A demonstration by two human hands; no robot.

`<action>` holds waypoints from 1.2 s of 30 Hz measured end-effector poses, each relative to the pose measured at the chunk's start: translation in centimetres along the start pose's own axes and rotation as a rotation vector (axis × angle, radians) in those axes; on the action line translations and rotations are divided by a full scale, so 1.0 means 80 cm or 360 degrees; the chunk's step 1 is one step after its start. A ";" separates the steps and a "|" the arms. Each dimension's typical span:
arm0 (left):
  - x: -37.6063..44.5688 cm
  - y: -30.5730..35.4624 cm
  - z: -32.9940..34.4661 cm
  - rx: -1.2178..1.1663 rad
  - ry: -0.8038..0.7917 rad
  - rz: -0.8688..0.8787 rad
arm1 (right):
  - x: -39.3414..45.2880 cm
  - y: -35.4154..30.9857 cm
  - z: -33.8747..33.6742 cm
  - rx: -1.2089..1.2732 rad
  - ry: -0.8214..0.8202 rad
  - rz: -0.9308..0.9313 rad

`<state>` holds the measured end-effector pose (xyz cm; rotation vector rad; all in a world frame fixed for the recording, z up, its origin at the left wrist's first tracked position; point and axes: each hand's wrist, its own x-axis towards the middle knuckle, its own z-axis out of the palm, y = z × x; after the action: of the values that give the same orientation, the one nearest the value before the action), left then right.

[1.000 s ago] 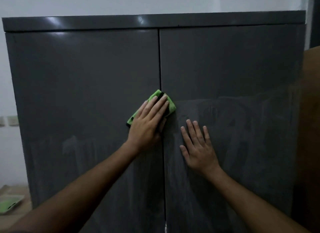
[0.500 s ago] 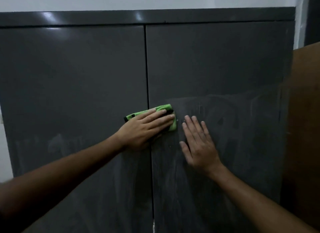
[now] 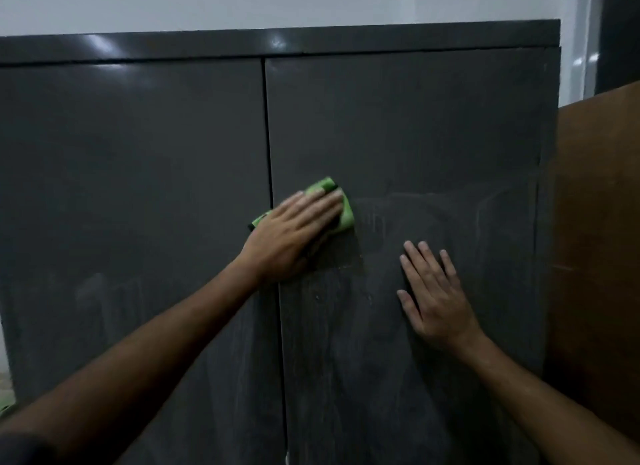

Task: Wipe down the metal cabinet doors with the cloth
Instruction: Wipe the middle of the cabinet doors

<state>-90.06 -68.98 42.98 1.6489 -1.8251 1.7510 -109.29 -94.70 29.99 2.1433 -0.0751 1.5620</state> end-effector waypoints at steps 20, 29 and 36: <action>0.037 0.047 0.027 -0.0001 -0.0316 0.0513 | -0.035 0.048 -0.014 0.0023 0.0007 0.0071; 0.065 0.123 0.060 -0.0063 -0.0168 0.0000 | -0.047 0.058 0.015 0.0018 0.0092 0.0048; 0.110 0.096 0.040 -0.0125 0.0130 -0.0423 | -0.046 0.058 -0.004 0.0159 0.0071 0.0130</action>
<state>-97.36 -78.65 43.30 1.6741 -1.5379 1.5888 -112.30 -99.53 28.35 2.2058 -0.0717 1.6917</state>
